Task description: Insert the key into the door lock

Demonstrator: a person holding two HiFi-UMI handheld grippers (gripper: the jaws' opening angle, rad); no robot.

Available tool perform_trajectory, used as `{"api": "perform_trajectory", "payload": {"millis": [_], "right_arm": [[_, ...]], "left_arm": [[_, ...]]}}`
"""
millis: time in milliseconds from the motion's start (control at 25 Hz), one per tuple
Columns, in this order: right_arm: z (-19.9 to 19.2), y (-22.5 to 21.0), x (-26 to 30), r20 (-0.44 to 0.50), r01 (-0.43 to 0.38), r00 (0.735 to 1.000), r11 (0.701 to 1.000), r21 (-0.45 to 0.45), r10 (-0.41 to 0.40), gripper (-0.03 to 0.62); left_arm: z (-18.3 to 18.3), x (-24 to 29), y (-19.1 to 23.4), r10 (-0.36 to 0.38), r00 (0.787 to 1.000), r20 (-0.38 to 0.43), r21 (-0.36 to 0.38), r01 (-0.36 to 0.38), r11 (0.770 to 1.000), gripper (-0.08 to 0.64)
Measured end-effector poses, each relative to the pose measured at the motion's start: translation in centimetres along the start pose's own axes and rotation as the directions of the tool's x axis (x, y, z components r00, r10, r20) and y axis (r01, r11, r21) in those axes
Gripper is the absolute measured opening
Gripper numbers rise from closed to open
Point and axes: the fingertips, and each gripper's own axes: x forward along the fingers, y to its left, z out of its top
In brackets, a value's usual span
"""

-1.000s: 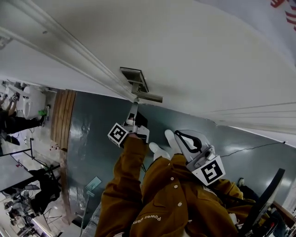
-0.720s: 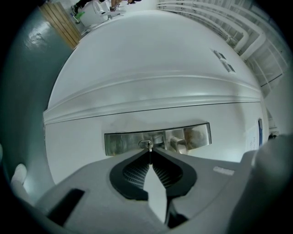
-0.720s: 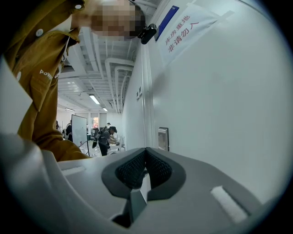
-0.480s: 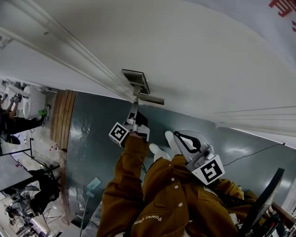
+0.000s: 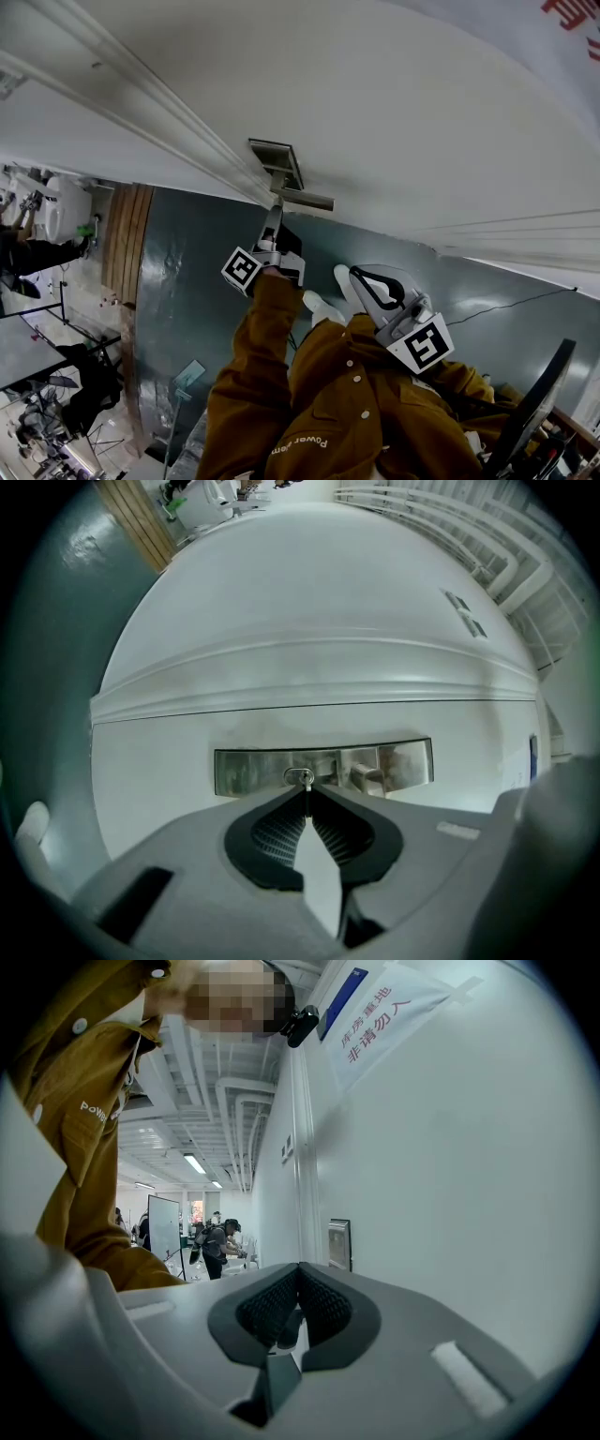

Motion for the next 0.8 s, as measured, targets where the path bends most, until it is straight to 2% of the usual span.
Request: {"api": "perform_trajectory", "payload": {"millis": [240, 360, 480, 640, 800], "right_arm": [[-0.1, 0.0, -0.2, 0.002, -0.004, 1.0, 1.0, -0.004, 0.004, 0.006], [-0.2, -0.2, -0.3, 0.0, 0.0, 1.0, 1.0, -0.006, 0.0, 0.005], [-0.2, -0.2, -0.2, 0.002, -0.003, 1.0, 1.0, -0.006, 0.003, 0.005], [-0.2, -0.2, -0.1, 0.004, -0.01, 1.0, 1.0, -0.007, 0.01, 0.005], [-0.2, -0.2, -0.1, 0.008, -0.013, 1.0, 1.0, -0.004, 0.013, 0.006]], "left_arm": [[0.2, 1.3, 0.7, 0.02, 1.0, 0.011, 0.011, -0.02, 1.0, 0.025], [0.1, 1.3, 1.2, 0.031, 0.999, 0.012, -0.017, -0.03, 0.999, 0.025], [0.0, 1.8, 1.3, 0.026, 1.0, 0.014, -0.026, -0.026, 0.999, 0.026], [0.2, 3.1, 1.8, 0.022, 1.0, 0.014, -0.001, -0.022, 1.0, 0.028], [0.0, 4.2, 1.4, -0.008, 1.0, 0.013, -0.023, 0.008, 1.0, 0.029]]}}
